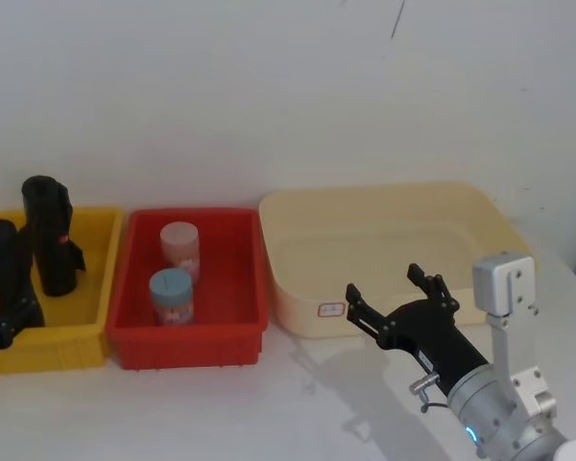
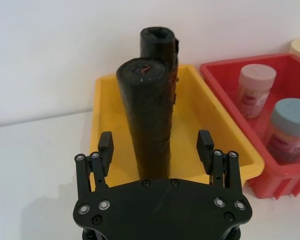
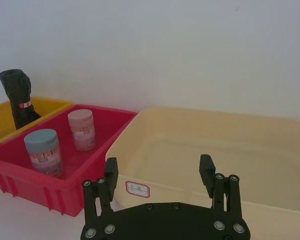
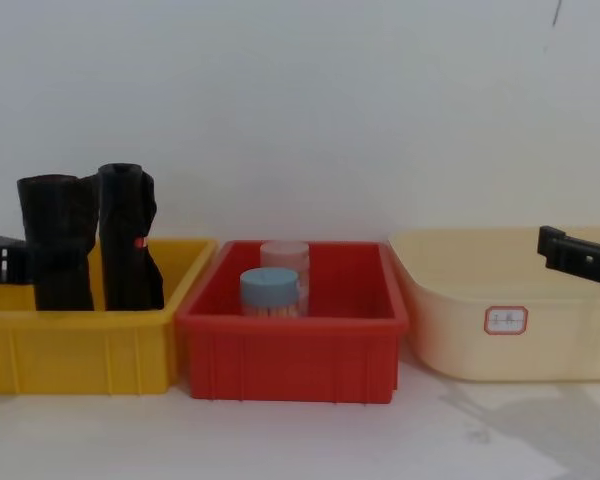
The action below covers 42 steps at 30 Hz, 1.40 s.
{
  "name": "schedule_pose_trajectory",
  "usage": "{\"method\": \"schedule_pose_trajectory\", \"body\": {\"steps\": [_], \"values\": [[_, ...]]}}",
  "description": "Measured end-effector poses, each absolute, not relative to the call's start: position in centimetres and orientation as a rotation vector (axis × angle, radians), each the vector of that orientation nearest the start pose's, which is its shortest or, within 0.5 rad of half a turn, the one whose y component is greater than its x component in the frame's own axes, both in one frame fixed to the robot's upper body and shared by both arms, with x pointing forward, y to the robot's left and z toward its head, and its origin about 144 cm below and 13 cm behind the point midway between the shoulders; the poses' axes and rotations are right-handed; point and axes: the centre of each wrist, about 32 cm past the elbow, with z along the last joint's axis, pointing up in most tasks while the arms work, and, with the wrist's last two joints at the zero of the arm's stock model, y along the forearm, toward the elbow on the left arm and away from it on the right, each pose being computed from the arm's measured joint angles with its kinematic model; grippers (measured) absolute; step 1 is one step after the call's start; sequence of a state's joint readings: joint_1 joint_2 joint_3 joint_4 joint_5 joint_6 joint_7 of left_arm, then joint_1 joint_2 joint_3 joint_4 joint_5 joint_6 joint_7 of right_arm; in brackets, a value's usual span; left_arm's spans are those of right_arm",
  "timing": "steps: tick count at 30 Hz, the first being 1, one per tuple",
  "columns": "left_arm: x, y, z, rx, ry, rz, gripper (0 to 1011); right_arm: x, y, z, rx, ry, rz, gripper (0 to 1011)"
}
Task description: Pick up the garbage bag with the one hand and transfer it to the other hand.
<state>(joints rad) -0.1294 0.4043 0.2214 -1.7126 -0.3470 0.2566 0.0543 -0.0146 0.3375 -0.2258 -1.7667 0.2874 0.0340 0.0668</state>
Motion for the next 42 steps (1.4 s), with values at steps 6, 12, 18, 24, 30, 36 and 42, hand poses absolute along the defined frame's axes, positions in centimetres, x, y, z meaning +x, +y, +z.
{"method": "schedule_pose_trajectory", "body": {"steps": [6, 12, 18, 24, 30, 36, 42], "values": [[48.5, 26.5, 121.9, 0.134, -0.010, 1.385, 1001, 44.3, -23.7, 118.9, 0.026, -0.075, -1.229, 1001], [49.6, 26.9, 121.8, 0.139, -0.018, 1.379, 1001, 44.3, -23.7, 118.9, 0.026, -0.075, -1.229, 1001], [50.9, 27.3, 121.9, 0.143, -0.034, 1.365, 1002, 44.3, -23.7, 118.9, 0.026, -0.075, -1.229, 1001], [51.9, 27.6, 122.2, 0.143, -0.053, 1.355, 1001, 44.3, -23.7, 118.9, 0.026, -0.075, -1.229, 1001], [52.8, 27.9, 122.6, 0.138, -0.070, 1.336, 1002, 44.3, -23.7, 118.9, 0.026, -0.075, -1.229, 1001], [53.5, 28.2, 122.8, 0.129, -0.080, 1.302, 1001, 44.3, -23.7, 118.9, 0.026, -0.075, -1.229, 1001], [54.1, 28.5, 122.9, 0.118, -0.083, 1.272, 950, 44.3, -23.7, 118.9, 0.026, -0.075, -1.229, 1001]]}}
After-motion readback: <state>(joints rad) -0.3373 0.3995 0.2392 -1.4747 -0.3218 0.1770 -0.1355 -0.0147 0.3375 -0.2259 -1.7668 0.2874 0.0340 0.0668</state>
